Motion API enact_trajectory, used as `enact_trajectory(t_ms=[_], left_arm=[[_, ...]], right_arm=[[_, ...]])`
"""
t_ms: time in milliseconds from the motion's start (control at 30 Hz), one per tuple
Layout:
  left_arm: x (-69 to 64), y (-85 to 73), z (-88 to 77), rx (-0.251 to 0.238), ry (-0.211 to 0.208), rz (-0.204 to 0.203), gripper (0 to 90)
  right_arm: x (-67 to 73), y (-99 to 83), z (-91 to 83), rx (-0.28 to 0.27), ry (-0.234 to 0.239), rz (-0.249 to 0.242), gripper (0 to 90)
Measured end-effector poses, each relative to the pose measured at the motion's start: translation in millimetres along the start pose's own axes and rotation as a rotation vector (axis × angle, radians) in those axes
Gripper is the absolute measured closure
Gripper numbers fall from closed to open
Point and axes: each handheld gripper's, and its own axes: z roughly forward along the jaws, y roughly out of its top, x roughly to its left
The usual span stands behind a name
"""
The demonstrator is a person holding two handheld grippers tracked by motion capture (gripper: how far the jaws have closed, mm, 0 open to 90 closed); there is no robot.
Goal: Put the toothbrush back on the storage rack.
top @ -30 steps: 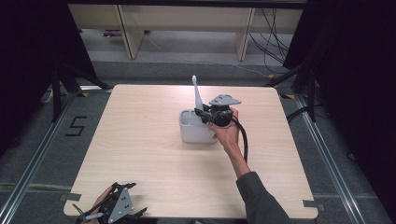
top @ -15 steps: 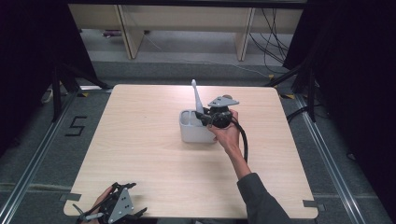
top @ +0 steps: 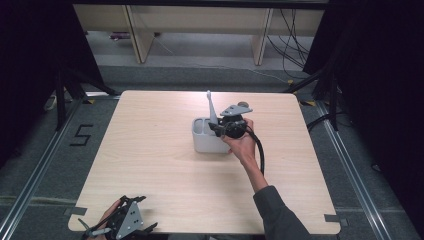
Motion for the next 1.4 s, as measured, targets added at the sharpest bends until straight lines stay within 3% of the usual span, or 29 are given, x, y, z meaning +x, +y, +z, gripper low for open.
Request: enact_trajectory(t_ms=[167,233,367,433,733,800,900,1033,1100,1167,1267,1300,1400], left_arm=[[-0.2,-0.3,0.3,0.004,-0.023,-0.005,14.9],[0.2,-0.1,-0.2,0.005,-0.007,-0.003,15.0],[-0.1,-0.3,0.1,0.005,-0.025,-0.004,15.0],[-0.3,-0.3,0.2,0.004,-0.001,-0.004,14.9],[-0.5,-0.4,0.3,0.004,-0.002,-0.005,14.9],[-0.8,-0.3,0.5,0.002,-0.016,-0.005,14.9],[-0.4,-0.3,0.3,0.004,-0.024,-0.005,14.9],[-0.6,-0.1,-0.1,0.007,-0.030,-0.004,14.9],[-0.5,-0.2,-0.1,0.008,-0.030,-0.005,15.0],[-0.4,-0.3,0.2,0.007,-0.029,-0.005,14.9],[-0.6,-0.1,-0.2,0.008,-0.031,-0.005,14.9],[-0.6,-0.2,-0.2,0.008,-0.031,-0.005,14.9],[-0.6,-0.4,0.3,0.003,-0.030,-0.006,15.0]], right_arm=[[2.8,-0.6,1.0,0.014,-0.009,0.005,66.7],[1.5,-0.5,3.3,0.000,0.002,-0.029,66.7],[3.3,-1.0,2.6,0.008,0.000,0.000,66.6],[2.3,-1.1,3.0,0.004,0.003,-0.015,66.6],[2.8,-1.8,3.8,-0.003,-0.007,-0.013,66.8],[5.4,0.4,1.6,-0.018,0.010,0.021,66.8],[5.3,3.1,1.1,-0.026,0.026,-0.002,66.9],[4.4,4.7,0.2,-0.019,0.012,-0.021,66.9],[4.6,3.7,0.1,-0.013,0.016,-0.002,66.9],[3.6,2.6,1.5,-0.020,0.021,-0.011,64.6],[5.3,0.9,2.3,-0.014,0.022,0.030,61.1],[4.1,0.8,2.7,-0.014,0.026,0.010,60.1],[4.7,1.0,0.2,-0.015,0.013,0.033,54.0]])
